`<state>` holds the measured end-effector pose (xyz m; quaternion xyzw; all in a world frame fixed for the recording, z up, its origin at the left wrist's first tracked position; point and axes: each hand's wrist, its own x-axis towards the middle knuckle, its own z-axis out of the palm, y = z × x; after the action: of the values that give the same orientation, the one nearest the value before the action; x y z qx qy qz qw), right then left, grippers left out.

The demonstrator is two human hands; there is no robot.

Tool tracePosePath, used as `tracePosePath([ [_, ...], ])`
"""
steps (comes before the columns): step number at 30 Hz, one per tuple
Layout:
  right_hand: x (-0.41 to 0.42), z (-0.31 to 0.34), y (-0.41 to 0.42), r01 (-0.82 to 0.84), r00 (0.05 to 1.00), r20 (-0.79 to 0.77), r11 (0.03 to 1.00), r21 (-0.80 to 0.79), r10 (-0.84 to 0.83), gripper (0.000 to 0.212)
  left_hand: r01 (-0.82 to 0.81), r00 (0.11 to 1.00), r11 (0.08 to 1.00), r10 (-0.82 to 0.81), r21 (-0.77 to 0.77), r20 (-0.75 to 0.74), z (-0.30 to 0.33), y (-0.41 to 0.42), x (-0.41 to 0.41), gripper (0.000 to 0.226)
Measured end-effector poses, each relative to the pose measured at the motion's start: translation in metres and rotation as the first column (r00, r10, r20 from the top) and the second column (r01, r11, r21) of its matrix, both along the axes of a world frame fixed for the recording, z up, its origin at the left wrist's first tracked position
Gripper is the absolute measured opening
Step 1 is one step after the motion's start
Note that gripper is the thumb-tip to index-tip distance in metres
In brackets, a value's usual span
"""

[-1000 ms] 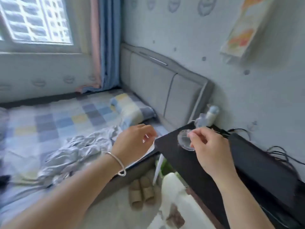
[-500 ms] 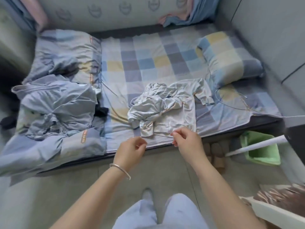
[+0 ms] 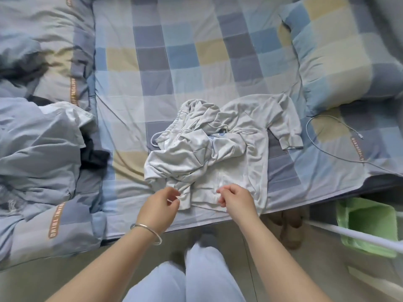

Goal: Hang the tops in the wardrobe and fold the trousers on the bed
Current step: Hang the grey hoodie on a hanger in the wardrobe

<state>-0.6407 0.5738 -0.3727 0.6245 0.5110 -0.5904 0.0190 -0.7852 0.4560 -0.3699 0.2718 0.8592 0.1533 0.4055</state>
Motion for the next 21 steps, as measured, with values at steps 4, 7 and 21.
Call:
tracePosePath([
  [4, -0.024, -0.072, 0.051, -0.06, 0.993, 0.101, 0.997, -0.051, 0.065, 0.02, 0.094, 0.994, 0.991, -0.098, -0.091, -0.048, -0.072, 0.035, -0.046, 0.023],
  [7, -0.04, -0.127, 0.08, -0.122, 0.98, 0.15, 0.991, -0.048, 0.128, 0.021, 0.209, 0.967, 0.962, -0.23, -0.178, -0.109, -0.126, 0.063, -0.074, 0.03],
  [21, -0.122, -0.239, 0.118, -0.147, 0.98, 0.172, 0.95, 0.275, 0.101, 0.02, 0.472, 0.881, 0.874, -0.473, -0.116, 0.025, -0.241, 0.155, -0.093, 0.066],
])
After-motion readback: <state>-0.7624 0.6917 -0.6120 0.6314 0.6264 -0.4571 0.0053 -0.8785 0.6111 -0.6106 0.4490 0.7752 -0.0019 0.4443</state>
